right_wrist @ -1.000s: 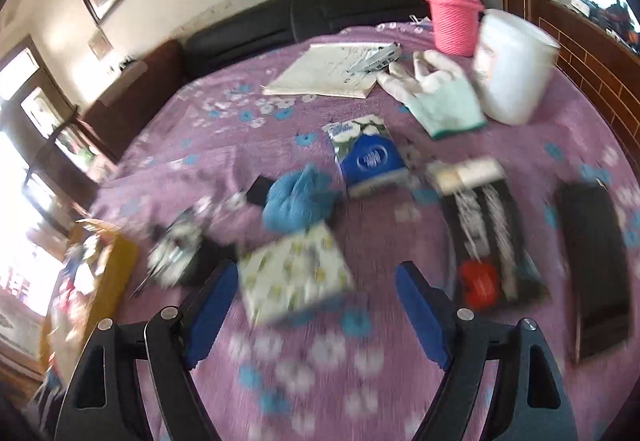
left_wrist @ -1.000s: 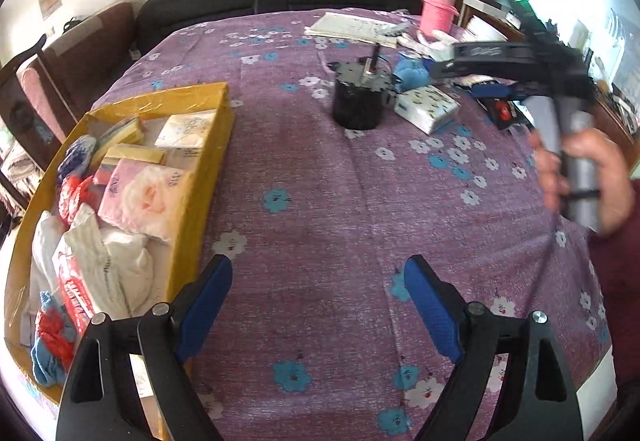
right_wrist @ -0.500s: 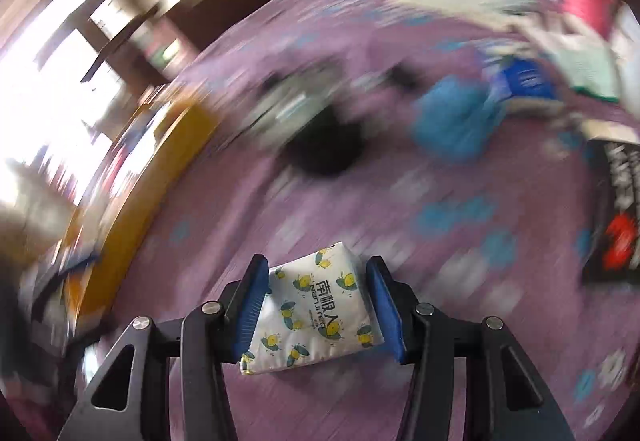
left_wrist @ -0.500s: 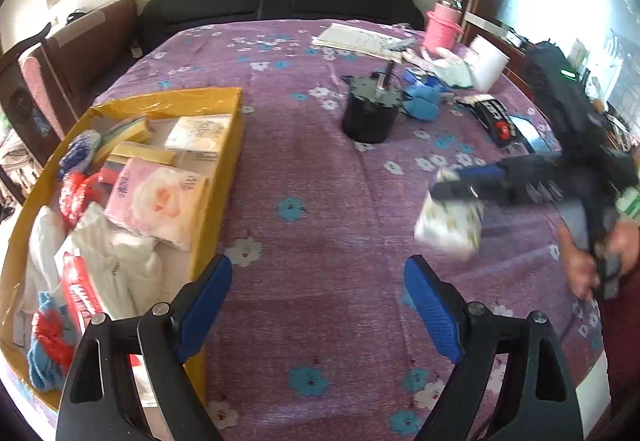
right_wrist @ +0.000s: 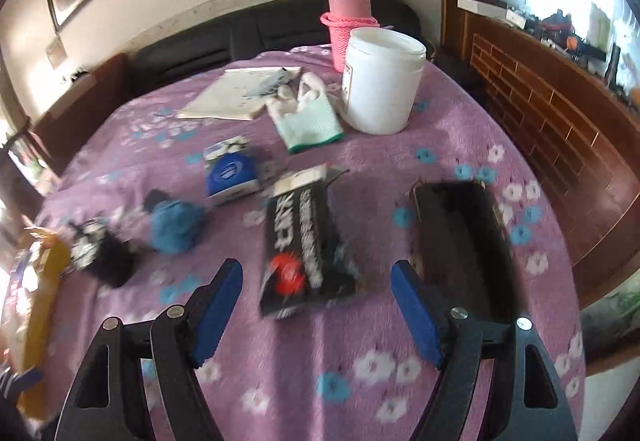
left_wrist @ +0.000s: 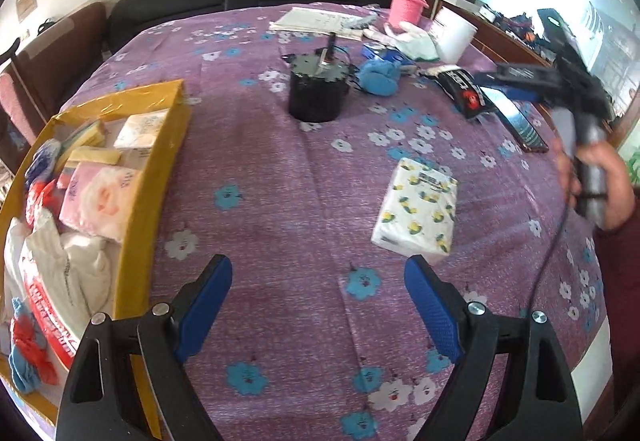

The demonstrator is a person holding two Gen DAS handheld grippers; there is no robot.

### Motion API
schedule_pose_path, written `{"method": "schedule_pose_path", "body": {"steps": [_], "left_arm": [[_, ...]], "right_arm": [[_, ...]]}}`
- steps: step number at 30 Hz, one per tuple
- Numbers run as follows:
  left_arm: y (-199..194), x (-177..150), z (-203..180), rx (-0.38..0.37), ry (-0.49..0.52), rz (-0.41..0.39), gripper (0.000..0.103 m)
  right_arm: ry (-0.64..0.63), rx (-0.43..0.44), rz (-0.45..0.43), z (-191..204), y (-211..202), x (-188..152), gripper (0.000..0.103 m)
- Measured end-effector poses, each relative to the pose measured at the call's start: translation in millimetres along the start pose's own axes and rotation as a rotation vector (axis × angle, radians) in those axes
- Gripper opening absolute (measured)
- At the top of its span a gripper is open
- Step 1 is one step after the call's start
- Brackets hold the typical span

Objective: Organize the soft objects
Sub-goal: 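Move both open tools back over the table toward the remaining items, then grasp the black snack bag with the right tool while the left tool approaches the white tissue pack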

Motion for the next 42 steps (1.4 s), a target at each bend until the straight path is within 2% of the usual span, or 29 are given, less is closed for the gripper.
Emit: {"method": "schedule_pose_path", "body": {"steps": [4,7,9,10,13,17,24,30,35,39,42], "left_arm": [[3.8,1.8,-2.1,0.005,0.01,0.011,0.087],[7.6,3.8,-1.2,0.007,0.01,0.018,0.087],[10.2,6.8,-2.8,0.01,0.02,0.018,0.087],[11.0,7.7,-3.6,0.011,0.023,0.018,0.087],[12.7,9.2,-7.8,0.007,0.04,0.017,0.087],[18.0,6.5,-12.2,0.004,0.045,0.029,0.087],[25.2,1.4,-15.5,0.011,0.054,0.048,0.087],[36.2,7.3,-27.4,0.034,0.097,0.048,0.087],[42.4,15.7,-46.1,0.03,0.144,0.043,0.087],[32.6,22.5,-56.1,-0.017,0.117,0.007,0.087],[36.6,27.4,-58.7,-0.002,0.114,0.015,0.089]], "right_arm": [[-0.026,-0.042,0.034,3.1,26.7,12.9,0.085],[-0.054,-0.089,0.08,6.0,47.5,10.3,0.085],[-0.072,-0.094,0.094,10.9,54.5,6.4,0.075],[-0.076,-0.092,0.106,12.5,55.6,2.6,0.055],[-0.093,-0.072,0.111,16.8,48.5,-5.7,0.053],[-0.093,-0.013,0.128,21.7,29.8,-24.4,0.053],[-0.051,0.061,0.163,16.6,-17.9,-76.3,0.055],[0.052,0.137,0.196,9.7,-47.5,-113.6,0.057],[0.051,0.129,0.172,9.4,-61.9,-126.3,0.058],[0.034,0.119,0.139,9.4,-63.2,-127.1,0.059],[0.015,0.101,0.106,10.5,-63.1,-126.8,0.061]]}}
Point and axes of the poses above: each gripper's, at about its wrist camera, not at the fingertips, and y roughly the way its jaws point, z to its left, x to its top, the point moved 10 cm from there along y, roughly the way its jaws point, and after that the axes turned 7 degrees about -z, right-handed, at the moved point
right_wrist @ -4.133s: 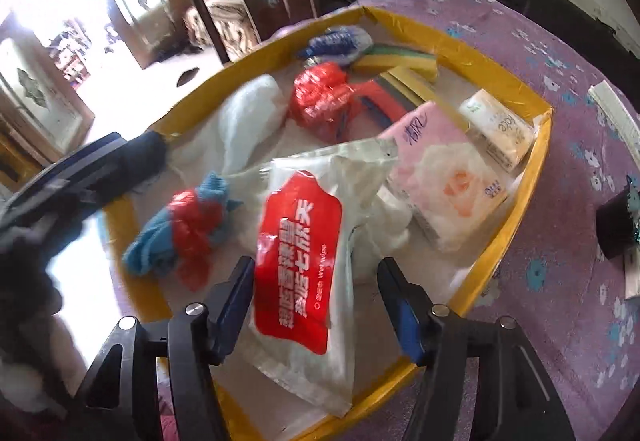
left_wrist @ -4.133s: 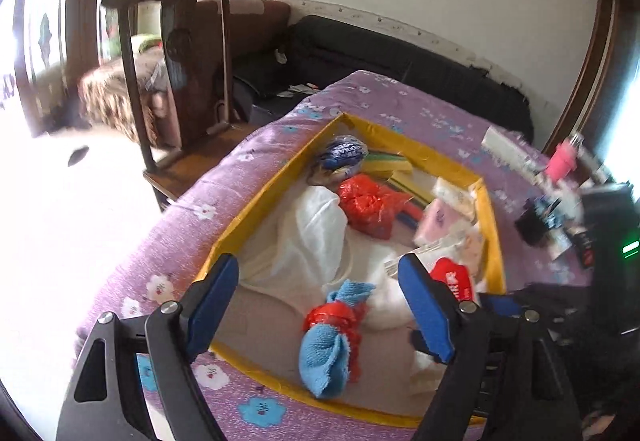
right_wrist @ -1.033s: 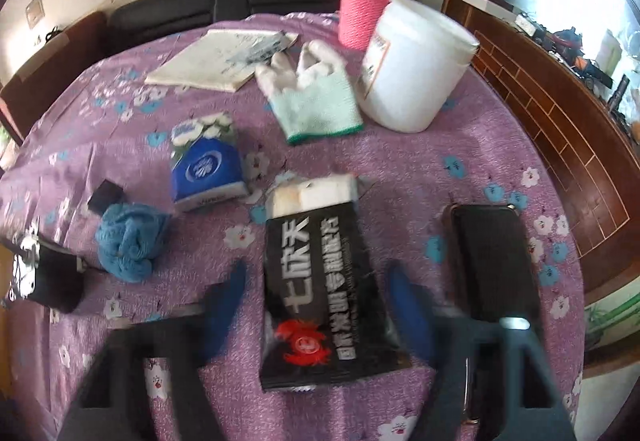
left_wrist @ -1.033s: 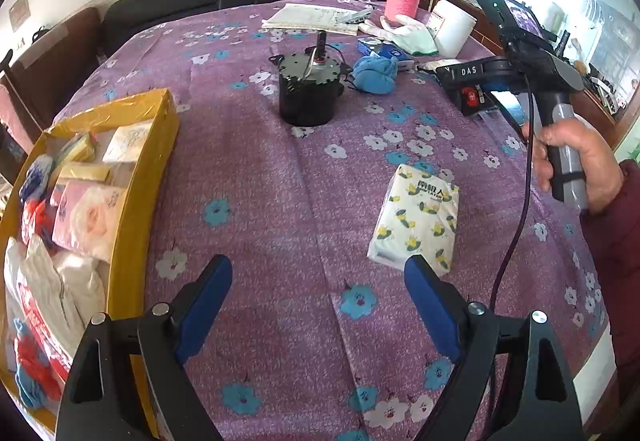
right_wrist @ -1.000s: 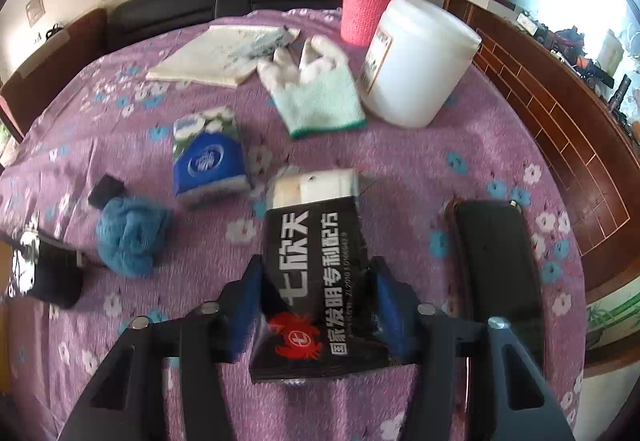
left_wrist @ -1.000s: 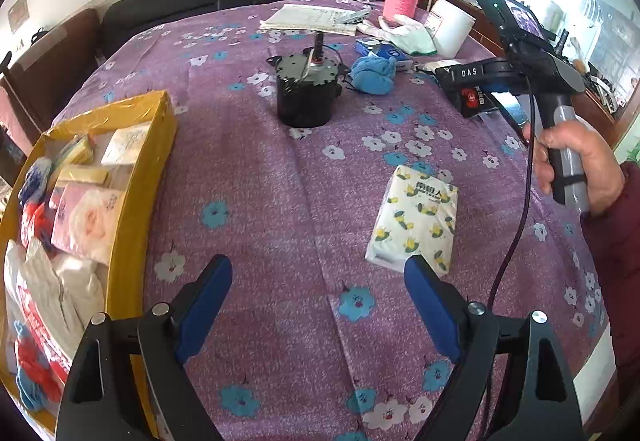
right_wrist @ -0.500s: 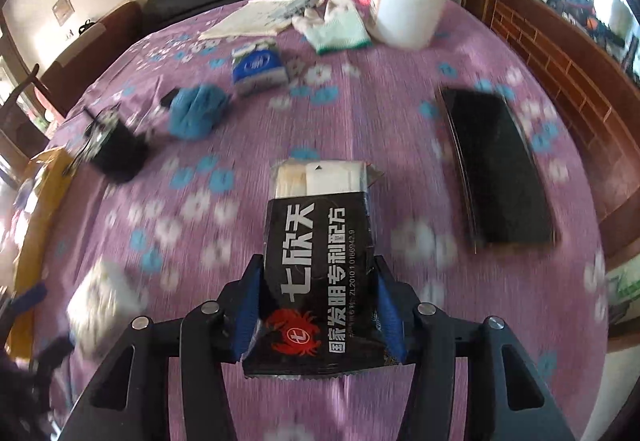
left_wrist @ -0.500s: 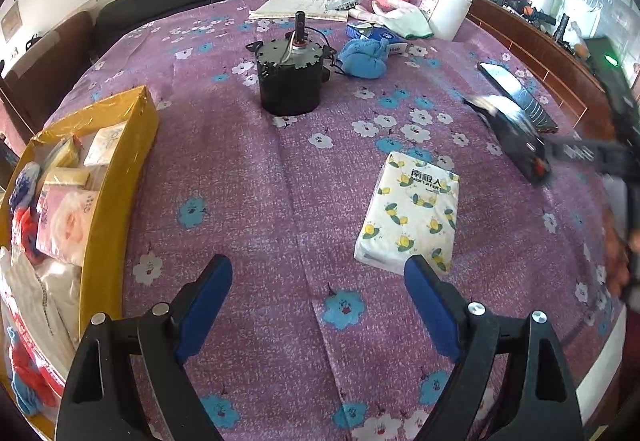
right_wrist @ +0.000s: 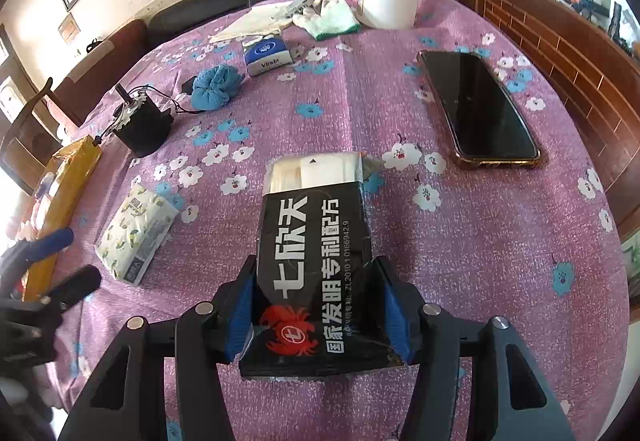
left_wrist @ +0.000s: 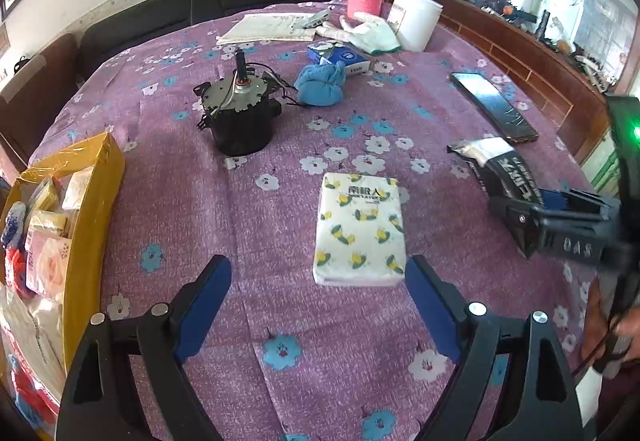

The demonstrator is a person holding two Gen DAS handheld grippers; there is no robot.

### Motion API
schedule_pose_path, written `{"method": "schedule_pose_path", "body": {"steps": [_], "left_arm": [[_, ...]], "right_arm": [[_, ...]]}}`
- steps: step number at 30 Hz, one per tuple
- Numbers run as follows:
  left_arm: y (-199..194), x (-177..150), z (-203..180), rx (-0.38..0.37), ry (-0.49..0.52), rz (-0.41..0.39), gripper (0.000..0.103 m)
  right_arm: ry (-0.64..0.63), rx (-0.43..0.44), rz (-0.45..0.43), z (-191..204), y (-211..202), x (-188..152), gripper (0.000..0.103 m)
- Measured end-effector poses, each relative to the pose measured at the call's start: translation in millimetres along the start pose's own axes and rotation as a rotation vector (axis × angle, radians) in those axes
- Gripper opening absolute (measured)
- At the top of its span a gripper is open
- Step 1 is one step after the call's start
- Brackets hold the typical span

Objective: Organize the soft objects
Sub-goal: 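Grasp the black snack bag with the right tool while the left tool approaches the white tissue pack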

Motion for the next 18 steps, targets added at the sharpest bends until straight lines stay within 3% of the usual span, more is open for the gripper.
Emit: {"method": "schedule_pose_path", "body": {"steps": [4,10,18], "left_arm": [[23.0,4.0,-8.6,0.028,0.047,0.025,0.091],[49.2,-3.5,-27.2,0.007,0.065,0.068,0.095],[51.2,-5.8,-28.4,-0.014,0.038,0.046,0.103]], "right_arm": [[-0.03,-0.025,-0.022,3.4,1.2,-0.8,0.066],[0.03,0.034,-0.04,-1.8,-2.2,0.0,0.066],[0.041,0.044,-0.045,-1.9,-2.0,0.3,0.067]]}}
Point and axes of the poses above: each gripper's, at about its wrist camera, not at the fingertips, and y roughly the way its jaws point, z to its left, x to its top, the point moved 10 cm from there along y, roughly the way its jaws point, and after that the axes turned 7 degrees about -z, right-handed, at the moved point
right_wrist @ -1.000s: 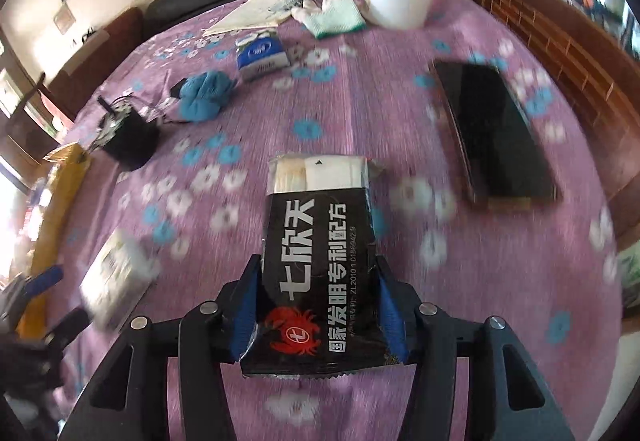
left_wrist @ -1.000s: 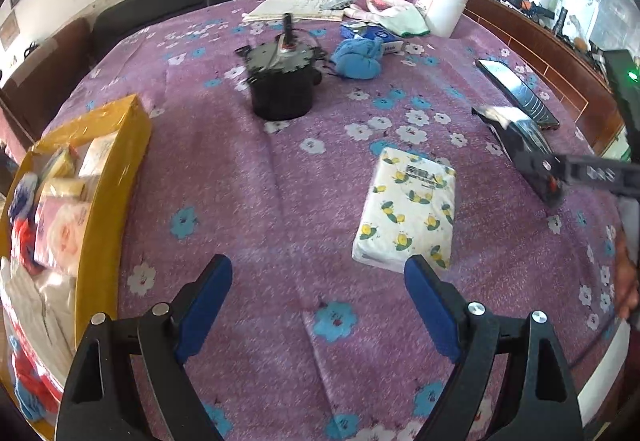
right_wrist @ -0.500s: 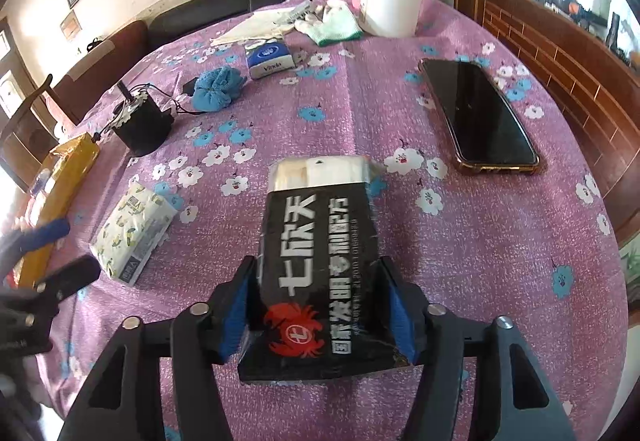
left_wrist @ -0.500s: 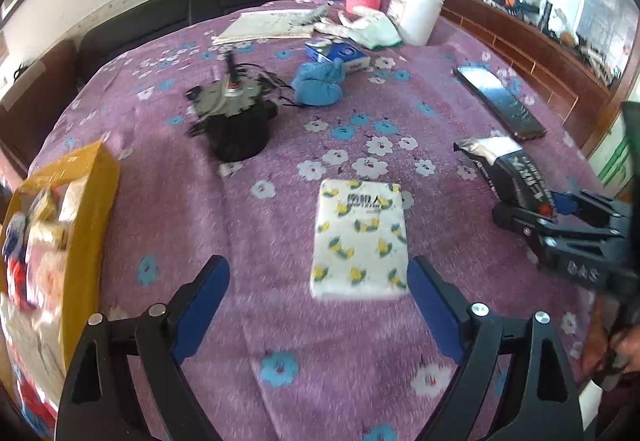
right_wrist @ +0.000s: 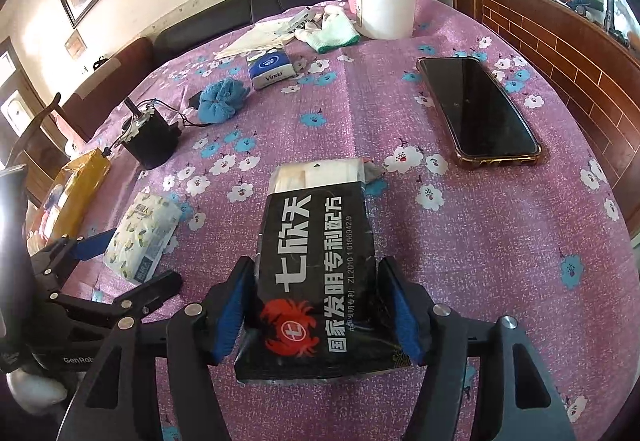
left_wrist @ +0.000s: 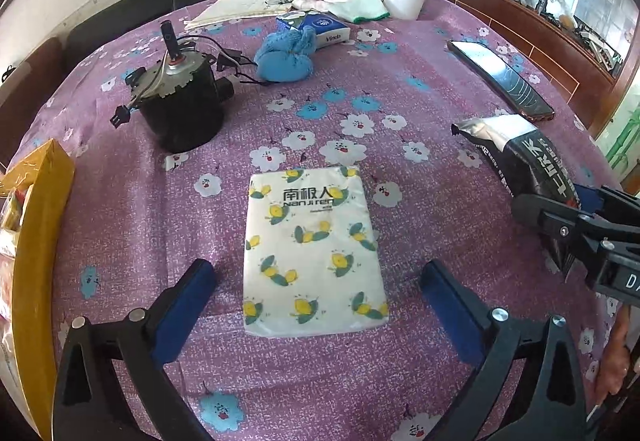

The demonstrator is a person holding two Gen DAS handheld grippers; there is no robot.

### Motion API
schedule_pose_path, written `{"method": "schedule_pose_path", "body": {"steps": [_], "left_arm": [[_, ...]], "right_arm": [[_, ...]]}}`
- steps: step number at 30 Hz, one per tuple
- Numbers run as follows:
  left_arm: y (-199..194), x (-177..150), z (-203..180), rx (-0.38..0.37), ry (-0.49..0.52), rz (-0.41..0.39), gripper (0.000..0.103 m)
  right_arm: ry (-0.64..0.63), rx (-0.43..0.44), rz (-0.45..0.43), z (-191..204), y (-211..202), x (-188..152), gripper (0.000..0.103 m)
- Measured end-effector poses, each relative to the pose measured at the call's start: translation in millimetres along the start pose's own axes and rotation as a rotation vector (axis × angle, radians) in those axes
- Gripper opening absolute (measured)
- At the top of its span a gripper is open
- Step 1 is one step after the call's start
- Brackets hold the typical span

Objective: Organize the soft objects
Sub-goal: 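Grasp the black snack bag with the right tool while the left tool approaches the white tissue pack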

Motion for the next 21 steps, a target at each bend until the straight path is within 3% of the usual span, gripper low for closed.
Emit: {"method": "schedule_pose_path", "body": {"steps": [21], "left_arm": [[1.4,0.2,1.3,-0.001,-0.001,0.001,0.103]], "right_arm": [[-0.001,-0.009,-0.002,-0.1,-0.3,-0.6,0.068]]}}
Point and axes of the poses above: each gripper's, at about its wrist camera, not at the fingertips, and y roughly the way its jaws point, z to its left, x to its top, the point moved 10 cm from there along y, roughly the way its jaws point, and after that the axes turned 7 degrees about -z, right-handed, at the moved point
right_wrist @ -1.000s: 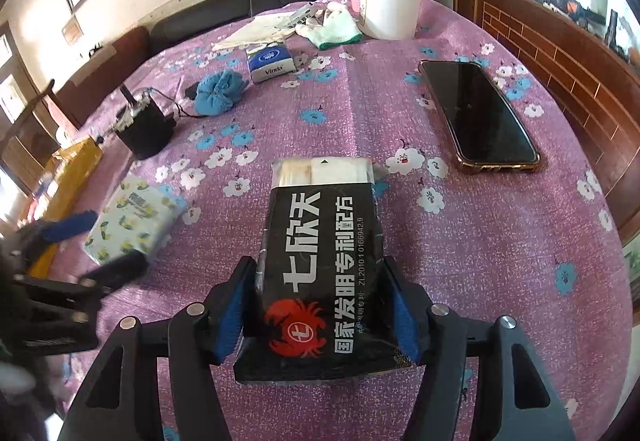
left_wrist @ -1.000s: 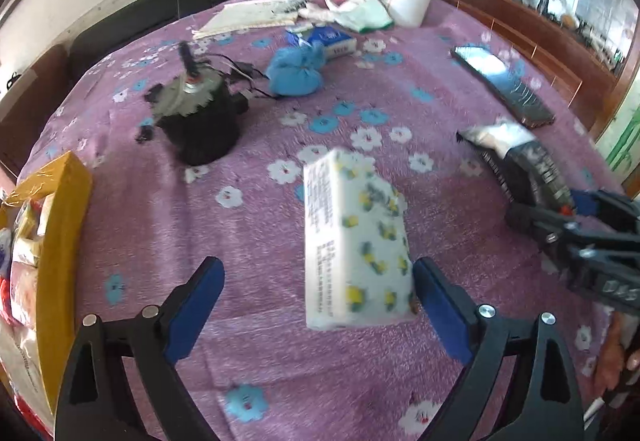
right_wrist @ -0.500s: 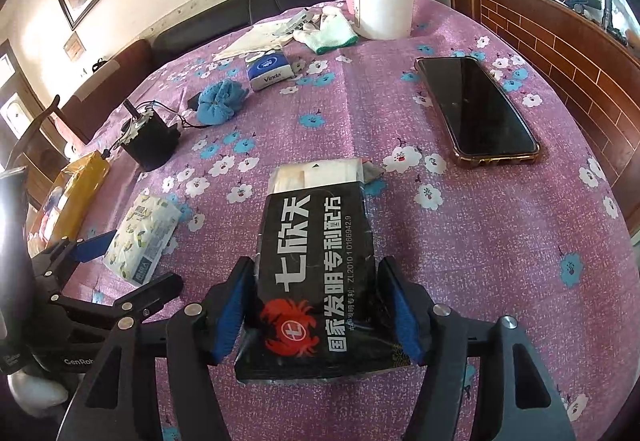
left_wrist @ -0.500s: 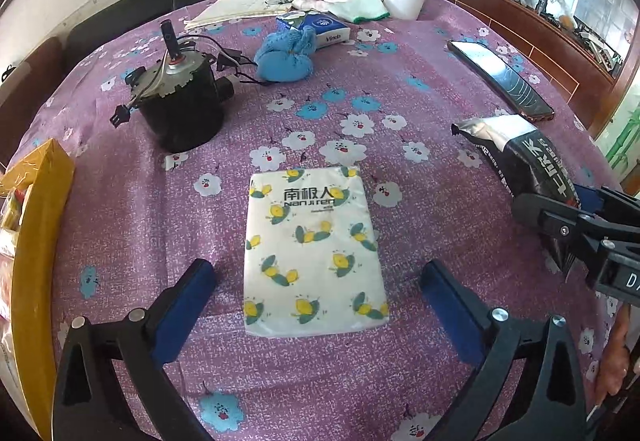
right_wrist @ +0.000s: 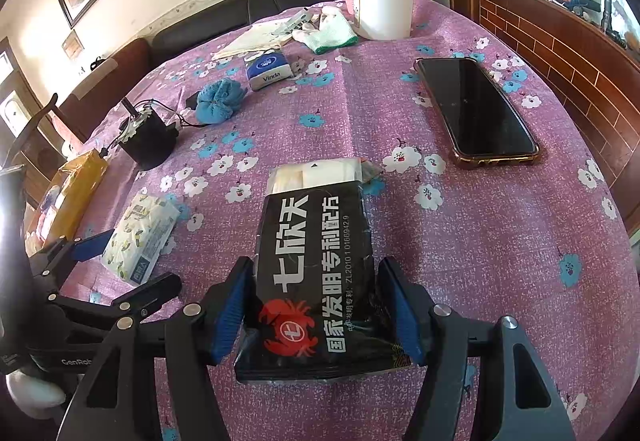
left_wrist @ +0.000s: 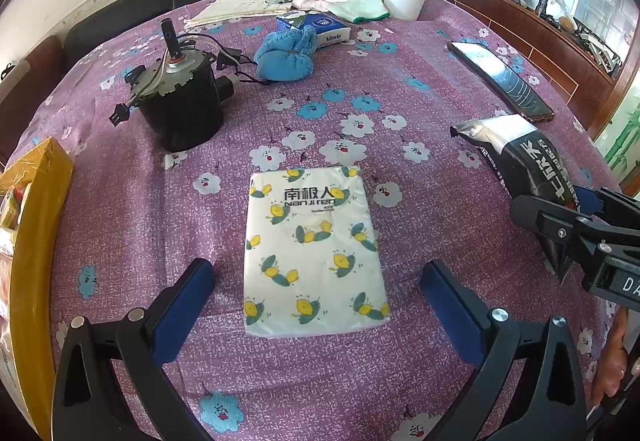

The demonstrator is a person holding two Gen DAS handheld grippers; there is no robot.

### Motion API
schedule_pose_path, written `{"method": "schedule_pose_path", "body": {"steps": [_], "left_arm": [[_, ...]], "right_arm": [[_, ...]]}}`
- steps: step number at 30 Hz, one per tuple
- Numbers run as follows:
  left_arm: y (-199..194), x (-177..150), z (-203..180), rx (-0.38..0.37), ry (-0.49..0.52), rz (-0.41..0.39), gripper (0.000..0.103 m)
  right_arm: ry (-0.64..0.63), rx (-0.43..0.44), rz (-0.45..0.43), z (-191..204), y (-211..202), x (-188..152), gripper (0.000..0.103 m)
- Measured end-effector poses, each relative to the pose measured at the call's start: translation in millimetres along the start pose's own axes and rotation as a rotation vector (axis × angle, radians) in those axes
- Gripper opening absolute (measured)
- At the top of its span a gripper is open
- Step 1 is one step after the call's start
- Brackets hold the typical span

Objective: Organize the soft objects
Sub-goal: 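Grasp the black snack bag with the right tool while the left tool approaches the white tissue pack, then grasp the white tissue pack with the left tool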

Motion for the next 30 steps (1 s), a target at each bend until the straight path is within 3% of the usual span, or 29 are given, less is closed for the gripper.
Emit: {"method": "schedule_pose_path", "body": {"steps": [21,28,29,30], "left_arm": [[-0.5,0.3,0.3,-0.001,-0.002,0.001,0.103],[-1.8,1.0,1.1,-0.009,-0.011,-0.004,0.103],[-2.1,2.4,2.1,-0.013,-0.022,-0.013,0.099],[-4.6,3.2,4.6,-0.011,-0.035,-0.023,0.085]], "right_arm": [[-0.009,-0.02,0.001,-0.1,-0.8,-0.8,0.07],[-0.034,-0.012,0.014,4.5,0.5,-2.2,0.079],[-0.034,-0.012,0.014,4.4,0.5,-2.3,0.08],[-0.035,-0.011,0.015,4.6,0.7,-2.1,0.08]]}}
Point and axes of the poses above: each gripper's, at about its wrist camera, not at the fingertips, and y roughly the way its jaws point, z to its left, x to its top, the point moved 10 cm from there along y, roughly the way its jaws point, and after that the axes turned 7 degrees about -z, right-handed, at the moved point
